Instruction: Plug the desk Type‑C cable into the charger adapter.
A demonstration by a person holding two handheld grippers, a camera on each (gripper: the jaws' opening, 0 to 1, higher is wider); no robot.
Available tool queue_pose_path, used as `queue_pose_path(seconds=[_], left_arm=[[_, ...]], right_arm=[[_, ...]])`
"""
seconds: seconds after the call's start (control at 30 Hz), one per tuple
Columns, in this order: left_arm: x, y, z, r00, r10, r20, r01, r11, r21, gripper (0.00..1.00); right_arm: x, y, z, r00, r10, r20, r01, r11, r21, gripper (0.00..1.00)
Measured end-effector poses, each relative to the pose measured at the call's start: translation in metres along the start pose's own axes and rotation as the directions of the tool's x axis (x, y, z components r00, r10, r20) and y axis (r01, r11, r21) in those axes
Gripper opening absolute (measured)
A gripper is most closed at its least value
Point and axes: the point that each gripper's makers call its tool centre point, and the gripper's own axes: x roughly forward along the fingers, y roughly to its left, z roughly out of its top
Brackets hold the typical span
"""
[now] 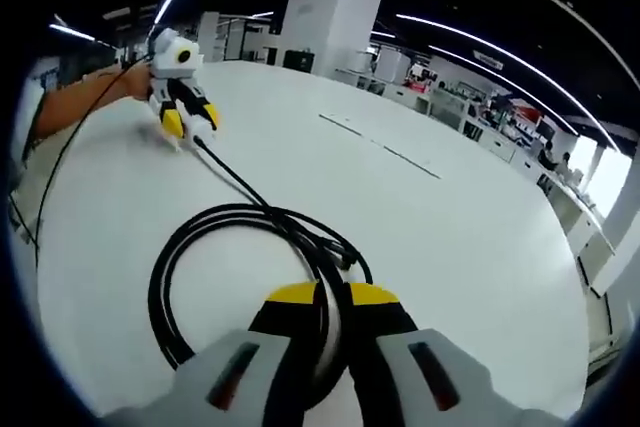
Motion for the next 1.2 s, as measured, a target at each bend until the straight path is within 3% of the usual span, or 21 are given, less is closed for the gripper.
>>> queue_pose_path(seconds=[0.3,0.37,0.47,0.67,0.7,0.8,0.87,0.93,1.0,1.13,1.2], left_arm=[[-0.017,0.004,0.002,0.993,0.084,0.080,-0.080,0.996,-0.043,0.49],[-0.025,0.005,0.005,0.985,0.132,0.111,-0.129,0.991,-0.031,0.53],[-0.035,0.001,0.008,0.976,0.157,0.148,-0.152,0.988,-0.041,0.54],[-0.050,0.001,0.017,0.944,0.234,0.233,-0.229,0.972,-0.050,0.55],[-0.046,-0.028,0.015,0.941,0.240,0.241,-0.232,0.971,-0.059,0.55],[-0.056,-0.043,0.015,0.917,0.276,0.287,-0.268,0.961,-0.067,0.57],[-0.069,-0.019,0.009,0.911,0.303,0.280,-0.300,0.952,-0.057,0.61],[-0.071,-0.031,0.005,0.906,0.332,0.262,-0.332,0.942,-0.046,0.64],[-0.073,-0.039,0.008,0.896,0.345,0.279,-0.347,0.937,-0.041,0.65],[-0.074,-0.063,0.017,0.854,0.388,0.347,-0.410,0.912,-0.011,0.66],[-0.074,-0.075,0.017,0.842,0.402,0.359,-0.425,0.905,-0.015,0.66]], right_arm=[[-0.004,0.005,0.018,0.987,-0.009,0.159,-0.004,0.997,0.081,0.12],[-0.007,0.009,0.021,0.980,-0.015,0.200,-0.006,0.994,0.107,0.14],[-0.010,0.009,0.029,0.963,-0.026,0.266,-0.013,0.989,0.146,0.18],[-0.020,0.016,0.036,0.936,-0.034,0.351,-0.036,0.981,0.191,0.24],[-0.022,0.017,0.039,0.923,-0.038,0.382,-0.042,0.979,0.200,0.25],[-0.031,0.025,0.040,0.906,-0.056,0.420,-0.045,0.973,0.227,0.28],[-0.037,0.029,0.043,0.888,-0.067,0.455,-0.049,0.970,0.238,0.30],[-0.041,0.030,0.043,0.882,-0.079,0.465,-0.043,0.968,0.247,0.30],[-0.046,0.033,0.047,0.861,-0.089,0.502,-0.039,0.970,0.238,0.30],[-0.055,0.041,0.046,0.846,-0.108,0.523,-0.028,0.969,0.246,0.38],[-0.057,0.045,0.045,0.844,-0.114,0.525,-0.018,0.971,0.240,0.43]])
